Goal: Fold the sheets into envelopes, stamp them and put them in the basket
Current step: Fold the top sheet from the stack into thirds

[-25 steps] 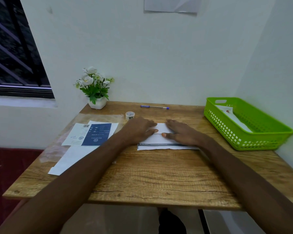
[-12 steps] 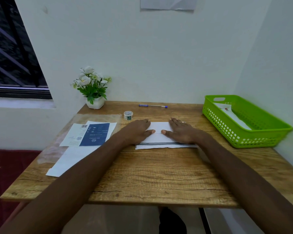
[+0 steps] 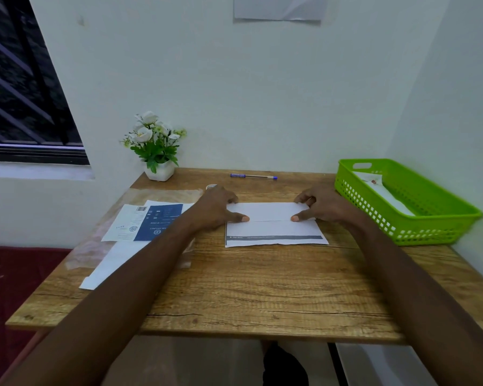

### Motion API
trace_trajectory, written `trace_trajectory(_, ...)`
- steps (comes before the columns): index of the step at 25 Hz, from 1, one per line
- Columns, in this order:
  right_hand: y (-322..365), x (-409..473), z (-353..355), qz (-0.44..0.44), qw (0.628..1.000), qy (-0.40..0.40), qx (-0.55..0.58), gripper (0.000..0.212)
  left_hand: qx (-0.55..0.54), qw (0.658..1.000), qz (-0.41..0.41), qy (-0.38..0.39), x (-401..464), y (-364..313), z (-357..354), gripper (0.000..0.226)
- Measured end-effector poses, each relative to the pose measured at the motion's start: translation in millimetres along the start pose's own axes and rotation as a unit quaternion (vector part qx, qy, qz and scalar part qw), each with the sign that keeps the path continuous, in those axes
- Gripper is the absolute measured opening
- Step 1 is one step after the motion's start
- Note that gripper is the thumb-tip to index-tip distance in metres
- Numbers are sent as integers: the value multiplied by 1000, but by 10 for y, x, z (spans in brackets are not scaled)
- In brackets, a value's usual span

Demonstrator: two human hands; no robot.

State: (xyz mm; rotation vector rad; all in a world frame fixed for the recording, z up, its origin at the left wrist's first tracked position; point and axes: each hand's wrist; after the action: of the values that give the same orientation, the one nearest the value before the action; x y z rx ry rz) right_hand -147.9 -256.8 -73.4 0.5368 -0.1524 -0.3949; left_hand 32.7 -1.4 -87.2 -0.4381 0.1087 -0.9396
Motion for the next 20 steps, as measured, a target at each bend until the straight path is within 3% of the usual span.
trace_trajectory(12, 42, -93, 14, -31, 993, 32, 107, 60, -119, 993, -2, 14, -83, -41, 84, 69)
trace_trajectory(14, 69, -109, 3, -27, 994, 14, 104, 61, -136, 990, -22, 8, -108, -64, 83, 68)
trace_trajectory(20, 119, -128, 4, 9, 987, -88, 137, 55, -166, 983, -33, -69, -81, -89, 71, 37)
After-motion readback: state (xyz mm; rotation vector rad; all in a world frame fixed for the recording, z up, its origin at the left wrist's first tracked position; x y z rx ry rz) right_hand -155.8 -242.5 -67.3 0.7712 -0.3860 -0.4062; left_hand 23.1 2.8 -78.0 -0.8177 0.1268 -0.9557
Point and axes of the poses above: each hand's wrist, its own x-axis towards the middle knuckle, its own z-axis out of the back of the hand, y = z × x, and after that the axes turned 1 degree about z, right-handed
